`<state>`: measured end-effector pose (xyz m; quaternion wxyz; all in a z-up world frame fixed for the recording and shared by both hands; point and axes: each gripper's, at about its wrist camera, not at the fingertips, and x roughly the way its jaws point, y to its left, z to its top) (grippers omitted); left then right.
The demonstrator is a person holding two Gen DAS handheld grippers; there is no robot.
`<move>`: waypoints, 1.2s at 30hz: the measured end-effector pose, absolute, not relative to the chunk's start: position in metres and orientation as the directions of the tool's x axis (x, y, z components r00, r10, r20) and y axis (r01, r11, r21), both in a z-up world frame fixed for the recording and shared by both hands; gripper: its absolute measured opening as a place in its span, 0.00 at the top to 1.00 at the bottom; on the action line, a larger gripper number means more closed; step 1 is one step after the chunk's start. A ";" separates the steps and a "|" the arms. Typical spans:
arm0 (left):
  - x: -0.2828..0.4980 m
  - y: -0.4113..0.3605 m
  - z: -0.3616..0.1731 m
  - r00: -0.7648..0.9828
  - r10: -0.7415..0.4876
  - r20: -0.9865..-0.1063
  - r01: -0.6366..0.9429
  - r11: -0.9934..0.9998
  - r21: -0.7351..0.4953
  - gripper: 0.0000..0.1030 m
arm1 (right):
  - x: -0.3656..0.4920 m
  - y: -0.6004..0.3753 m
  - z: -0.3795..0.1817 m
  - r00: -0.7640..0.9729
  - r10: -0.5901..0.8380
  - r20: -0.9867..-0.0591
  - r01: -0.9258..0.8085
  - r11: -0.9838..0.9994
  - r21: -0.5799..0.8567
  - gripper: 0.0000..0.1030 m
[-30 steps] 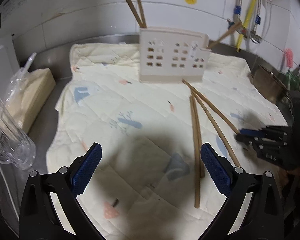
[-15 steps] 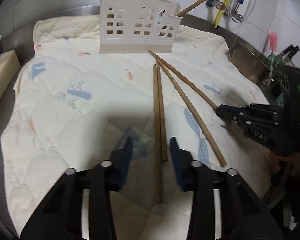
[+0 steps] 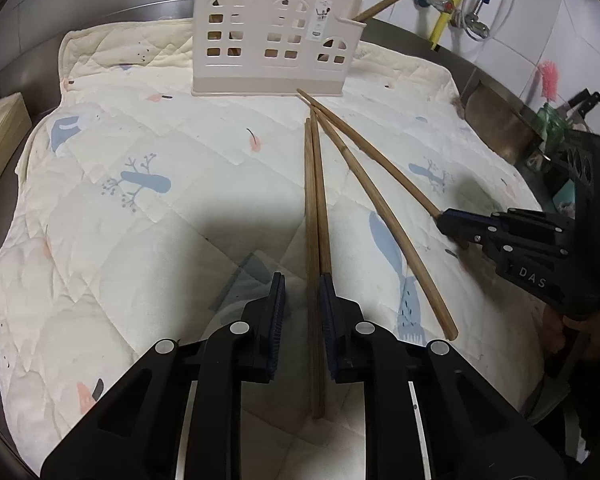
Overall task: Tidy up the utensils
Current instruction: 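Close the left gripper on a chopstick on the mat while the right gripper grasps another, then raise both held chopsticks upright and lower them into the white holder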
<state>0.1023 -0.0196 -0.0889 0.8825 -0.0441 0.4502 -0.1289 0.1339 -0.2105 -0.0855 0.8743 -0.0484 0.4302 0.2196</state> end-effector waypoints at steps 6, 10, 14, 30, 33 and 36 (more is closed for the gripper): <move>0.103 -0.024 -0.088 0.573 -0.217 -0.790 0.184 0.974 -0.134 0.85 | 0.134 -0.211 -0.086 0.534 0.343 -0.773 -0.425 0.899 0.105 0.93; 0.104 -0.029 -0.090 0.558 -0.220 -0.800 0.194 0.972 -0.131 0.85 | 0.134 -0.211 -0.086 0.534 0.342 -0.773 -0.426 0.899 0.103 0.93; 0.103 -0.032 -0.091 0.566 -0.199 -0.800 0.185 0.976 -0.113 0.86 | 0.134 -0.211 -0.086 0.534 0.344 -0.772 -0.427 0.898 0.105 0.93; 0.101 -0.021 -0.047 0.643 -0.223 -0.733 0.198 0.973 -0.122 0.95 | 0.126 -0.217 -0.062 0.598 0.345 -0.724 -0.419 0.904 0.085 0.93; 0.103 -0.019 -0.028 0.674 -0.222 -0.705 0.210 0.972 -0.106 0.95 | 0.124 -0.221 -0.036 0.644 0.358 -0.676 -0.422 0.904 0.076 0.93; 0.108 -0.017 -0.006 0.704 -0.226 -0.673 0.224 0.970 -0.092 0.95 | 0.124 -0.222 -0.011 0.686 0.367 -0.629 -0.426 0.902 0.062 0.93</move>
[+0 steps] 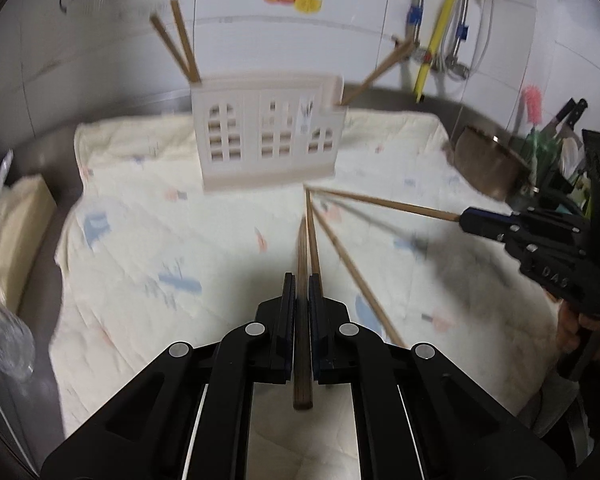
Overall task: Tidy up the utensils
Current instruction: 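Raise both held chopsticks upright and lower them into the white holder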
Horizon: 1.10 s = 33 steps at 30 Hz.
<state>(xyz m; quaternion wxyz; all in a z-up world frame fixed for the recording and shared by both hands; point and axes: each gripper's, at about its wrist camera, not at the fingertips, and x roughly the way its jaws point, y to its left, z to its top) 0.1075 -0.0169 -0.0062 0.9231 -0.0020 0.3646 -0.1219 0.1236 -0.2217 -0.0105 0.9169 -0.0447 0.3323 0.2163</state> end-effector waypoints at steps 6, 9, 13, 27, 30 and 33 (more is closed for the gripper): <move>0.126 -0.013 0.022 0.727 -0.257 -0.637 0.247 0.963 -0.106 0.95 | 0.132 -0.221 0.032 0.737 0.393 -0.550 -0.443 0.895 0.047 0.94; 0.137 -0.010 0.033 0.728 -0.272 -0.629 0.257 0.959 -0.117 0.95 | 0.142 -0.217 0.042 0.737 0.407 -0.540 -0.452 0.890 0.053 0.94; 0.152 -0.004 0.047 0.731 -0.293 -0.616 0.265 0.954 -0.138 0.95 | 0.155 -0.214 0.058 0.733 0.425 -0.531 -0.471 0.881 0.055 0.94; 0.193 -0.003 0.122 0.778 -0.284 -0.560 0.301 0.951 -0.065 0.95 | 0.189 -0.211 0.146 0.744 0.469 -0.475 -0.523 0.852 0.023 0.94; 0.202 -0.003 0.147 0.803 -0.280 -0.525 0.300 0.953 -0.050 0.95 | 0.194 -0.213 0.164 0.752 0.481 -0.452 -0.530 0.848 0.021 0.94; 0.214 -0.002 0.173 0.829 -0.268 -0.490 0.289 0.957 -0.034 0.95 | 0.198 -0.214 0.180 0.767 0.478 -0.427 -0.526 0.850 0.007 0.94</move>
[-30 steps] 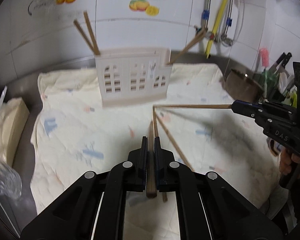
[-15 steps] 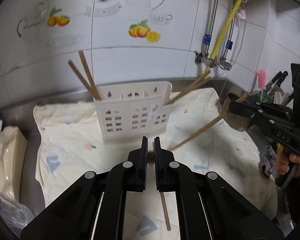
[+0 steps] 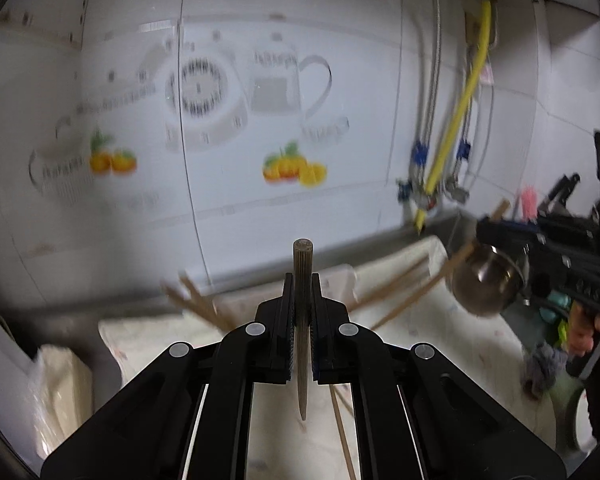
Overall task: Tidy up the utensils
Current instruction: 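Raise both held chopsticks upright and lower them into the white holder, then open the right gripper releasing its chopstick while the left gripper releases its own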
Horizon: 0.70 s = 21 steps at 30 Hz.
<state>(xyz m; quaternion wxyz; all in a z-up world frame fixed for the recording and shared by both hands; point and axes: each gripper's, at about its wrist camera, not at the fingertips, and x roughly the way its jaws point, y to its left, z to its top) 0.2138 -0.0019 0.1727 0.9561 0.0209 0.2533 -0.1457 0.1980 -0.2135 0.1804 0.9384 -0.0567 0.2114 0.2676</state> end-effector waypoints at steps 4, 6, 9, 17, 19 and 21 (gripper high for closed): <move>0.231 0.000 0.204 0.866 -0.240 -0.438 0.264 0.964 -0.006 0.95 | 0.205 -0.215 0.195 0.782 0.478 -0.399 -0.519 0.855 0.008 0.94; 0.238 0.002 0.214 0.877 -0.236 -0.419 0.255 0.967 -0.011 0.95 | 0.210 -0.215 0.199 0.787 0.478 -0.390 -0.515 0.857 0.011 0.94; 0.249 0.005 0.226 0.899 -0.207 -0.386 0.223 0.975 -0.004 0.95 | 0.219 -0.213 0.203 0.799 0.464 -0.383 -0.501 0.865 0.002 0.94; 0.278 0.013 0.212 0.926 -0.138 -0.351 0.147 0.989 -0.003 0.95 | 0.242 -0.204 0.186 0.795 0.443 -0.414 -0.486 0.874 0.003 0.94; 0.285 0.018 0.197 0.918 -0.139 -0.371 0.139 0.990 -0.029 0.95 | 0.246 -0.201 0.180 0.790 0.439 -0.429 -0.485 0.874 0.001 0.94; 0.291 0.023 0.185 0.907 -0.138 -0.398 0.129 0.990 -0.050 0.95 | 0.249 -0.200 0.174 0.788 0.430 -0.441 -0.481 0.876 -0.006 0.94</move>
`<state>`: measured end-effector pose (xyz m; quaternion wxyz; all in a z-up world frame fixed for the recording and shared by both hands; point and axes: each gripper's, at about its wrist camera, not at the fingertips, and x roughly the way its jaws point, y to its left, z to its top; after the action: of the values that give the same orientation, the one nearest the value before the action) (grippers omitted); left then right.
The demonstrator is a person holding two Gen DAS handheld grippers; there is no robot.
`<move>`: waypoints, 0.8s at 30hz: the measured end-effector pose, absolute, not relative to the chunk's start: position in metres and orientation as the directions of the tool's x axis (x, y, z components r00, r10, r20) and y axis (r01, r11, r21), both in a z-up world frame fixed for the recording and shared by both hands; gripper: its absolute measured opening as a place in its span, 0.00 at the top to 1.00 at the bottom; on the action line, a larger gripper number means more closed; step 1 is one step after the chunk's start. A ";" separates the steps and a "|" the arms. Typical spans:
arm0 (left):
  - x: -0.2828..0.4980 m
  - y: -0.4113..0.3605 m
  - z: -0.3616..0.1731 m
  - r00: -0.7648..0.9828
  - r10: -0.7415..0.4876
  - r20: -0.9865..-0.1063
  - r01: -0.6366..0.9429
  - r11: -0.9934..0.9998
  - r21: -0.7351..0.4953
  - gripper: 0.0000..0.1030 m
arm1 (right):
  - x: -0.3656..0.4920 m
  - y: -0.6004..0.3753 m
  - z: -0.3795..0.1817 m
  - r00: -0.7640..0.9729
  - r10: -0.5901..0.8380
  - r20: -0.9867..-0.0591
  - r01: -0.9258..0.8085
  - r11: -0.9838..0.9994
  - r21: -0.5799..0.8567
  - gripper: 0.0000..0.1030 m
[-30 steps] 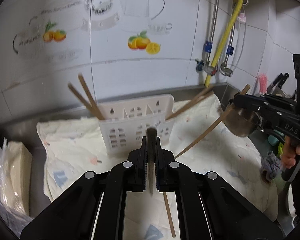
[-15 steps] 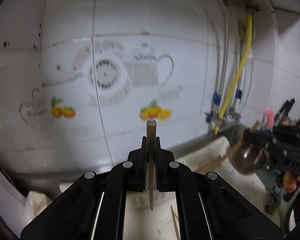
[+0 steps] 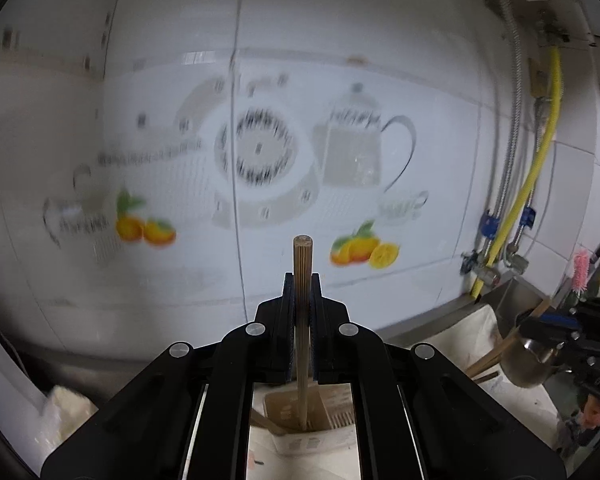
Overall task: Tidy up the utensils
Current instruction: 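Open the right gripper releasing its chopstick while the left gripper releases its own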
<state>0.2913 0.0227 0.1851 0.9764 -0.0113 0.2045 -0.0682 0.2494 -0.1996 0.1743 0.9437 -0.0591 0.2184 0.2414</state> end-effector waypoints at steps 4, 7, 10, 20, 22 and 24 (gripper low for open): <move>0.300 0.031 0.164 0.883 -0.160 -0.441 0.127 0.987 -0.102 0.95 | 0.255 -0.198 0.166 0.781 0.427 -0.455 -0.480 0.877 -0.001 0.94; 0.302 0.033 0.150 0.867 -0.172 -0.467 0.132 0.984 -0.117 0.95 | 0.260 -0.197 0.158 0.775 0.424 -0.469 -0.478 0.878 0.005 0.94; 0.302 0.030 0.140 0.856 -0.170 -0.488 0.137 0.985 -0.102 0.95 | 0.266 -0.194 0.150 0.769 0.419 -0.483 -0.475 0.880 0.008 0.94; 0.298 0.028 0.127 0.840 -0.163 -0.517 0.139 0.987 -0.085 0.93 | 0.280 -0.193 0.129 0.751 0.401 -0.525 -0.453 0.891 0.032 0.93; 0.297 0.027 0.128 0.841 -0.158 -0.518 0.138 0.987 -0.078 0.91 | 0.280 -0.194 0.128 0.754 0.399 -0.522 -0.450 0.892 0.032 0.93; 0.295 0.026 0.129 0.841 -0.160 -0.516 0.142 0.987 -0.075 0.86 | 0.279 -0.195 0.130 0.755 0.396 -0.522 -0.448 0.893 0.030 0.91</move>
<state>0.2948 0.0258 0.1287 0.9593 -0.0172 0.2705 -0.0786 0.2787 -0.1951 0.1298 0.9355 -0.0484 0.2674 0.2257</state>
